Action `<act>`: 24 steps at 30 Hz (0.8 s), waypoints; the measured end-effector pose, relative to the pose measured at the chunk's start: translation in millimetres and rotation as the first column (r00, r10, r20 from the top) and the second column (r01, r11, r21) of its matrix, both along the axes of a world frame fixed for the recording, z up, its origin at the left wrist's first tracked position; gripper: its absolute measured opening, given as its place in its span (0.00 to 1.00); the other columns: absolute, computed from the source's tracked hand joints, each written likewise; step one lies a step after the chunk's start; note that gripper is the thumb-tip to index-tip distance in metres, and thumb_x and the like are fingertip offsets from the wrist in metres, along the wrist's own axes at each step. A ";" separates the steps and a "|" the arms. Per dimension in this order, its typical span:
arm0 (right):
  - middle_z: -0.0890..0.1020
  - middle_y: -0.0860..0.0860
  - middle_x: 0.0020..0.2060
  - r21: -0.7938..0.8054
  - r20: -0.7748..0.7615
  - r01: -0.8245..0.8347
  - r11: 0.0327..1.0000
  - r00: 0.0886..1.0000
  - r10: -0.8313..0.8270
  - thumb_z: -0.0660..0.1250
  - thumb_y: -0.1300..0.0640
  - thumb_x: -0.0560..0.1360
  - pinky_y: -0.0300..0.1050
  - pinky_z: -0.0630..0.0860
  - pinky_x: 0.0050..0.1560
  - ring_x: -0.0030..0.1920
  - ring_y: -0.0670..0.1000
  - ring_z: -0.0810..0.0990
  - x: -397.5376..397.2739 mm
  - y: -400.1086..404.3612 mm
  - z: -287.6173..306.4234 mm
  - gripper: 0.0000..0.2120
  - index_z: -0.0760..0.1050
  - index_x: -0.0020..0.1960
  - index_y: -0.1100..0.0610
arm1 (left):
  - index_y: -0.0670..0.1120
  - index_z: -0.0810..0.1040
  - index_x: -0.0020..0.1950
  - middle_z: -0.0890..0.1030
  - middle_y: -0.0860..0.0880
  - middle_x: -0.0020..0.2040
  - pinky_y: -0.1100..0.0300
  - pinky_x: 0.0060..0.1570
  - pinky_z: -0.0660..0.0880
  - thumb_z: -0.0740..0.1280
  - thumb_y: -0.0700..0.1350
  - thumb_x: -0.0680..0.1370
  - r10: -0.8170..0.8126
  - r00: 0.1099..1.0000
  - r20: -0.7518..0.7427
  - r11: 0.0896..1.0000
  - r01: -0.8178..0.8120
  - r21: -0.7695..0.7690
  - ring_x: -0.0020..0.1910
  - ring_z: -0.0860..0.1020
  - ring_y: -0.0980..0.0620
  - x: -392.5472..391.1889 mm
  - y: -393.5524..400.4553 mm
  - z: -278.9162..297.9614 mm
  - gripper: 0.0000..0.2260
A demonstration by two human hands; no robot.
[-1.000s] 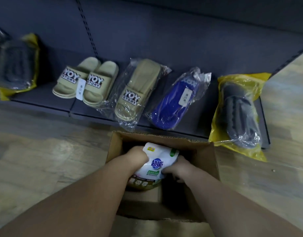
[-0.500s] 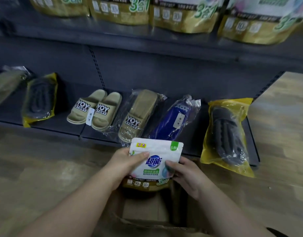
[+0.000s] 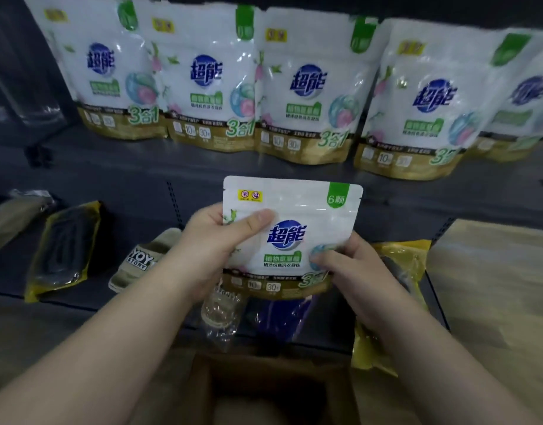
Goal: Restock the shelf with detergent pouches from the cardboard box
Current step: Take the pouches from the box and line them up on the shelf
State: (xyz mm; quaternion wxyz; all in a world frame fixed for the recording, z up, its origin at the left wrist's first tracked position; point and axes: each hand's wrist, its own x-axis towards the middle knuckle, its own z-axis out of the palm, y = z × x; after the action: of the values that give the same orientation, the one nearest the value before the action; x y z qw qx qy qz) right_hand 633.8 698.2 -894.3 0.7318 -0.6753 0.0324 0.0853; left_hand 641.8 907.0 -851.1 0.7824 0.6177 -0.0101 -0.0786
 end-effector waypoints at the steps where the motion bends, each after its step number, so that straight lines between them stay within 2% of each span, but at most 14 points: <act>1: 0.88 0.54 0.53 -0.033 0.050 0.004 0.999 0.999 -0.003 0.69 0.70 0.75 0.58 0.81 0.58 0.54 0.56 0.87 3.4 -8.5 13.8 0.19 0.77 0.63 0.56 | 0.43 0.84 0.50 0.87 0.40 0.49 0.42 0.52 0.81 0.73 0.42 0.67 -0.012 0.999 0.045 1.000 0.013 -0.028 0.51 0.85 0.40 3.1 -6.2 13.3 0.13; 4: 0.88 0.54 0.53 -0.097 0.202 0.007 0.995 0.979 0.012 0.75 0.65 0.70 0.51 0.83 0.55 0.55 0.55 0.87 6.3 -36.8 57.0 0.21 0.78 0.62 0.59 | 0.45 0.85 0.48 0.87 0.43 0.47 0.51 0.43 0.84 0.72 0.41 0.67 -0.049 0.982 0.182 0.992 0.069 -0.104 0.45 0.87 0.46 14.4 -32.5 55.1 0.11; 6: 0.88 0.53 0.51 -0.078 0.292 0.046 0.996 0.956 -0.021 0.73 0.60 0.69 0.45 0.83 0.50 0.52 0.52 0.87 5.3 -61.6 81.3 0.17 0.81 0.57 0.58 | 0.46 0.85 0.48 0.87 0.44 0.48 0.50 0.45 0.84 0.72 0.41 0.67 -0.077 0.961 0.265 0.987 0.110 -0.115 0.46 0.86 0.47 22.9 -54.8 80.7 0.11; 7: 0.88 0.52 0.51 -0.065 0.331 0.082 0.995 0.942 -0.056 0.72 0.59 0.68 0.45 0.82 0.51 0.52 0.52 0.87 4.1 -75.0 92.1 0.16 0.81 0.55 0.58 | 0.46 0.85 0.48 0.87 0.44 0.49 0.48 0.48 0.83 0.72 0.42 0.66 -0.099 0.951 0.292 0.985 0.136 -0.109 0.48 0.86 0.47 26.5 -67.7 91.9 0.11; 9: 0.87 0.54 0.54 -0.044 0.399 0.154 0.987 0.908 -0.124 0.74 0.55 0.67 0.52 0.80 0.58 0.56 0.55 0.86 2.7 -105.1 109.3 0.20 0.80 0.58 0.59 | 0.47 0.84 0.50 0.87 0.45 0.51 0.46 0.51 0.82 0.73 0.44 0.66 -0.160 0.935 0.315 0.978 0.194 -0.080 0.51 0.86 0.46 32.4 -97.2 110.3 0.13; 12: 0.85 0.57 0.60 -0.006 0.454 0.218 0.976 0.870 -0.191 0.75 0.53 0.67 0.55 0.76 0.64 0.62 0.59 0.83 1.0 -150.8 125.8 0.27 0.78 0.64 0.61 | 0.48 0.83 0.52 0.87 0.47 0.51 0.48 0.49 0.83 0.74 0.45 0.70 -0.224 0.915 0.335 0.969 0.245 -0.021 0.51 0.86 0.47 37.6 -145.6 127.7 0.11; 14: 0.86 0.57 0.58 0.049 0.464 0.261 0.964 0.849 -0.254 0.74 0.54 0.66 0.50 0.80 0.60 0.60 0.58 0.84 0.5 -179.7 131.6 0.26 0.78 0.62 0.60 | 0.50 0.83 0.50 0.88 0.51 0.47 0.54 0.47 0.83 0.73 0.45 0.75 -0.209 0.902 0.378 0.978 0.190 0.087 0.48 0.86 0.53 43.0 -174.5 128.1 0.05; 16: 0.87 0.56 0.56 0.108 0.458 0.284 0.953 0.836 -0.302 0.74 0.56 0.65 0.47 0.82 0.56 0.57 0.56 0.85 1.4 -205.6 135.3 0.24 0.79 0.60 0.59 | 0.51 0.83 0.48 0.87 0.54 0.44 0.58 0.47 0.82 0.73 0.49 0.76 -0.188 0.891 0.413 0.970 0.103 0.221 0.45 0.85 0.57 49.2 -199.6 118.8 0.03; 19: 0.85 0.58 0.58 0.126 0.441 0.319 0.939 0.830 -0.341 0.73 0.58 0.68 0.54 0.80 0.61 0.60 0.59 0.84 7.1 -241.0 133.5 0.22 0.78 0.62 0.60 | 0.51 0.81 0.46 0.84 0.53 0.43 0.52 0.49 0.80 0.72 0.54 0.75 -0.177 0.878 0.444 0.910 -0.026 0.414 0.45 0.82 0.54 55.4 -231.6 97.3 0.07; 24: 0.84 0.62 0.60 0.120 0.372 0.357 0.926 0.849 -0.375 0.67 0.68 0.75 0.60 0.78 0.64 0.62 0.64 0.82 28.0 -278.3 118.3 0.20 0.75 0.67 0.66 | 0.53 0.77 0.58 0.81 0.57 0.50 0.63 0.48 0.74 0.71 0.50 0.77 -0.124 0.873 0.471 0.832 -0.167 0.529 0.51 0.79 0.57 53.2 -260.7 77.2 0.11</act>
State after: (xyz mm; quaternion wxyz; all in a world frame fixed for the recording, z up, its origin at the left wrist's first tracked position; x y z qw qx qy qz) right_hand 661.8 419.9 -776.0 0.7418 -0.6429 0.0127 -0.1906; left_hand 695.1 646.3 -773.9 0.5418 0.8170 -0.1761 0.0888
